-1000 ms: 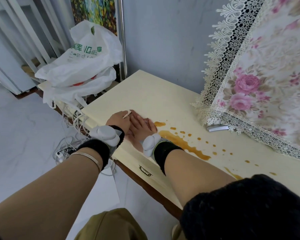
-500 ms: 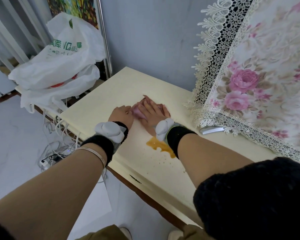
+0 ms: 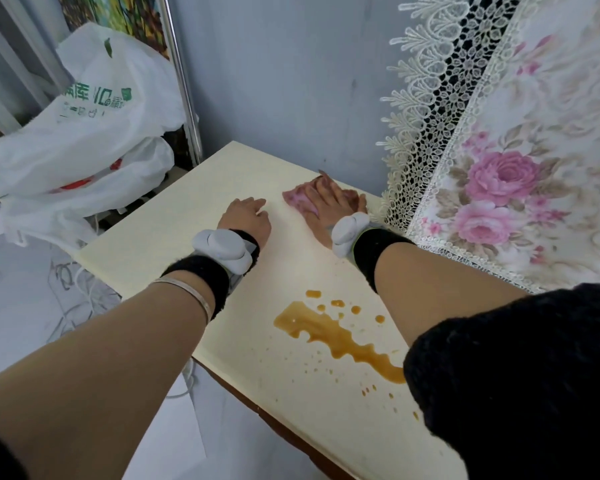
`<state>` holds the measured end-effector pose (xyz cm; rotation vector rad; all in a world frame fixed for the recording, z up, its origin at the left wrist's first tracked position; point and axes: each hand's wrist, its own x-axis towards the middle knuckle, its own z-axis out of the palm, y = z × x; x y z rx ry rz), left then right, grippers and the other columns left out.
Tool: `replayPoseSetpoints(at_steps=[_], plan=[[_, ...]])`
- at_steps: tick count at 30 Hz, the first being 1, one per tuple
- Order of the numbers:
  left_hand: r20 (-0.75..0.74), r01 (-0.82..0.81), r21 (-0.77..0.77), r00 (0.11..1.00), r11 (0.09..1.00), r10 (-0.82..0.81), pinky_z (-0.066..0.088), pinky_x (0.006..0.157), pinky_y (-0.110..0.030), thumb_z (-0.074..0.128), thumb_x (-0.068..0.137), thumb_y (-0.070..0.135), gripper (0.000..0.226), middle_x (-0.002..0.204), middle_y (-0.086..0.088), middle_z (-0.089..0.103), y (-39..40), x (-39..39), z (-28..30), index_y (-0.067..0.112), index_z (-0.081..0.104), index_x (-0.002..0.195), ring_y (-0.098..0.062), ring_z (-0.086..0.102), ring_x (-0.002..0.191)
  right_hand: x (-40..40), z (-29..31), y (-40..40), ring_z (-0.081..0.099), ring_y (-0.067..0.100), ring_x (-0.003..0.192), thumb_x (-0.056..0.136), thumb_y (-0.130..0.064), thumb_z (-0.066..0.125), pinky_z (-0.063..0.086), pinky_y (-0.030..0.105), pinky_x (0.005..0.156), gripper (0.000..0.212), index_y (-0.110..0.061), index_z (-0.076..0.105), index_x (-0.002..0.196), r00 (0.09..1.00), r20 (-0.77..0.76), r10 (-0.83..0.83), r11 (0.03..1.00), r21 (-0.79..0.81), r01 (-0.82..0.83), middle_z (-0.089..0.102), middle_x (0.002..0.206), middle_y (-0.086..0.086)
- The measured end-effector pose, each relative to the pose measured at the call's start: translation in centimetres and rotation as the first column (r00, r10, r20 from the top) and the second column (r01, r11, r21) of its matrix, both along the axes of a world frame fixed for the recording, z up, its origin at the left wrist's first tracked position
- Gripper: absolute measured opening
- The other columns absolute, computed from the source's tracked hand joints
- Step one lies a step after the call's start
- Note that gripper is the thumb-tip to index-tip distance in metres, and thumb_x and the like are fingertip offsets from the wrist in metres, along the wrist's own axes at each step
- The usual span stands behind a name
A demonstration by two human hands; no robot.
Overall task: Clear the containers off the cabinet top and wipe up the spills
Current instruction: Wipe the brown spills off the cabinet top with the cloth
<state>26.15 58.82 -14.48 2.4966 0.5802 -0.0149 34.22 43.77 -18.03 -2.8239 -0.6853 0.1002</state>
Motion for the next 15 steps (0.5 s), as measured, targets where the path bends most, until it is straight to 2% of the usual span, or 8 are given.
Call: replayPoseSetpoints(at_steps=[5,7,9,10,11,12,13,15], plan=[[0.018,0.025,0.017,1.000,1.000,-0.026,0.018,0.120,-0.033,0.033,0.099,0.021,0.044,0.156,0.000,0.030,-0.7,1.4,-0.2,0.023,0.041,0.143,-0.018,0.017,0.148,0.8,0.6,-0.5,0.000,0.024,0.150,0.102,-0.035,0.015,-0.005,0.037,0.121,0.059,-0.008,0.010,0.153,0.989,0.144,0.025,0.989,-0.145,-0.004,0.007,0.161,0.012],[0.015,0.037,0.014,0.999,0.999,-0.037,0.018,0.120,-0.033,0.033,0.099,0.021,0.044,0.156,0.001,0.030,-0.9,1.5,-0.3,0.022,0.041,0.143,-0.018,0.017,0.148,0.5,0.7,-0.6,0.005,0.027,0.150,0.104,-0.029,0.023,-0.002,0.035,0.121,0.055,-0.004,0.012,0.152,0.990,0.137,0.028,0.987,-0.163,-0.005,0.010,0.160,0.015],[0.007,0.049,0.009,0.999,0.999,-0.049,0.016,0.120,-0.033,0.033,0.099,0.022,0.045,0.156,0.001,0.029,-1.0,1.3,-0.4,0.023,0.040,0.143,-0.018,0.015,0.148,0.3,0.7,-0.4,0.035,0.034,0.140,0.099,-0.023,0.036,0.026,0.039,0.117,0.051,0.005,0.040,0.141,0.976,0.215,0.029,0.990,-0.143,0.002,0.039,0.148,0.024],[0.006,0.052,0.010,0.999,0.999,-0.052,0.016,0.121,-0.033,0.033,0.100,0.022,0.045,0.157,0.001,0.029,-1.0,1.2,-0.3,0.022,0.040,0.144,-0.018,0.015,0.148,0.2,0.8,-0.3,0.052,0.037,0.127,0.092,-0.023,0.040,0.042,0.042,0.106,0.049,0.007,0.056,0.127,0.990,0.143,0.019,0.984,-0.178,0.006,0.056,0.132,0.026],[0.007,0.054,0.012,0.999,0.998,-0.054,0.016,0.120,-0.033,0.033,0.100,0.022,0.044,0.157,0.001,0.029,-0.9,1.0,-0.3,0.022,0.040,0.143,-0.018,0.015,0.148,0.1,0.5,-0.5,0.056,0.039,0.121,0.088,-0.025,0.037,0.047,0.046,0.100,0.052,0.006,0.062,0.121,0.982,0.184,0.048,0.981,-0.192,-0.012,0.061,0.125,0.025],[0.010,0.055,0.011,0.998,0.998,-0.055,0.016,0.120,-0.033,0.033,0.100,0.022,0.044,0.156,0.000,0.029,-1.0,0.9,-0.2,0.022,0.040,0.143,-0.018,0.016,0.148,-0.1,0.7,-0.8,0.047,0.038,0.131,0.090,-0.028,0.029,0.038,0.045,0.108,0.058,0.004,0.055,0.130,0.990,0.132,0.054,0.976,-0.218,-0.024,0.054,0.135,0.024],[0.006,0.050,0.013,0.999,0.999,-0.050,0.016,0.120,-0.033,0.033,0.100,0.022,0.044,0.156,0.000,0.030,-0.8,0.8,-0.2,0.022,0.040,0.143,-0.018,0.016,0.148,-0.6,0.9,-0.9,0.027,0.033,0.144,0.095,-0.032,0.020,0.019,0.038,0.118,0.061,-0.001,0.039,0.144,0.992,0.111,0.056,0.974,-0.223,-0.030,0.035,0.151,0.019],[0.009,0.043,0.008,0.999,0.999,-0.043,0.016,0.120,-0.033,0.033,0.100,0.022,0.044,0.156,0.001,0.029,-0.9,0.5,0.0,0.023,0.040,0.143,-0.018,0.015,0.148,-1.8,1.1,-1.6,-0.002,0.021,0.150,0.103,-0.037,0.023,-0.007,0.027,0.114,0.057,-0.014,0.015,0.154,0.998,0.051,0.019,0.986,-0.167,-0.010,0.004,0.163,0.004]])
